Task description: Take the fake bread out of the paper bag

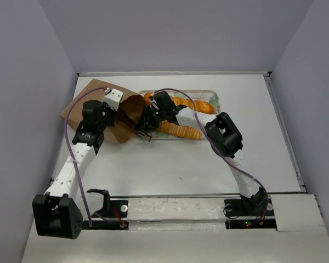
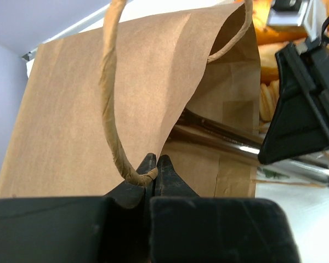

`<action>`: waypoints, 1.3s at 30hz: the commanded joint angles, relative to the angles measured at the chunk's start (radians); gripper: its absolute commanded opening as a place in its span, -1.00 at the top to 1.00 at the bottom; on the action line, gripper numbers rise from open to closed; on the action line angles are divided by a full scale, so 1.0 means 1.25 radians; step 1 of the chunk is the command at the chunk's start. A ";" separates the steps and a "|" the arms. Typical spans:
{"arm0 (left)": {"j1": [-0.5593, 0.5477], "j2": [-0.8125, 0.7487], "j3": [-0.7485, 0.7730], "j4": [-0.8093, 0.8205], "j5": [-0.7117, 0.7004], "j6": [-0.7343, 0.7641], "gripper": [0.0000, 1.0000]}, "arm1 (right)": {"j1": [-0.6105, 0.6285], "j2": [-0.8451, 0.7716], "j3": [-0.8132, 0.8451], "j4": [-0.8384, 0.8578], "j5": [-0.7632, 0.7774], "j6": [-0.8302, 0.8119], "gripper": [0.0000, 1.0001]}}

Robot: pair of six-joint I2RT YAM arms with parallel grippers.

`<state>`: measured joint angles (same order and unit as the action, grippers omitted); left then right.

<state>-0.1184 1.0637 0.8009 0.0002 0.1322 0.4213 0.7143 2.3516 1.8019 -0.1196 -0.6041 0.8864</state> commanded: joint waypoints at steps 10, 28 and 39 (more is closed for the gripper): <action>-0.024 -0.008 0.023 0.075 -0.011 -0.083 1.00 | 0.038 0.101 0.095 -0.005 0.028 -0.021 0.00; -0.026 -0.005 0.013 0.087 -0.025 -0.070 1.00 | 0.119 0.085 0.099 -0.104 0.261 -0.234 -0.14; -0.024 -0.004 0.017 0.077 -0.030 -0.057 1.00 | 0.143 0.054 0.122 -0.115 0.321 -0.406 -0.30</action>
<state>-0.1383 1.0691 0.8070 0.0265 0.0662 0.3542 0.8673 2.4275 1.9480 -0.2028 -0.2718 0.5163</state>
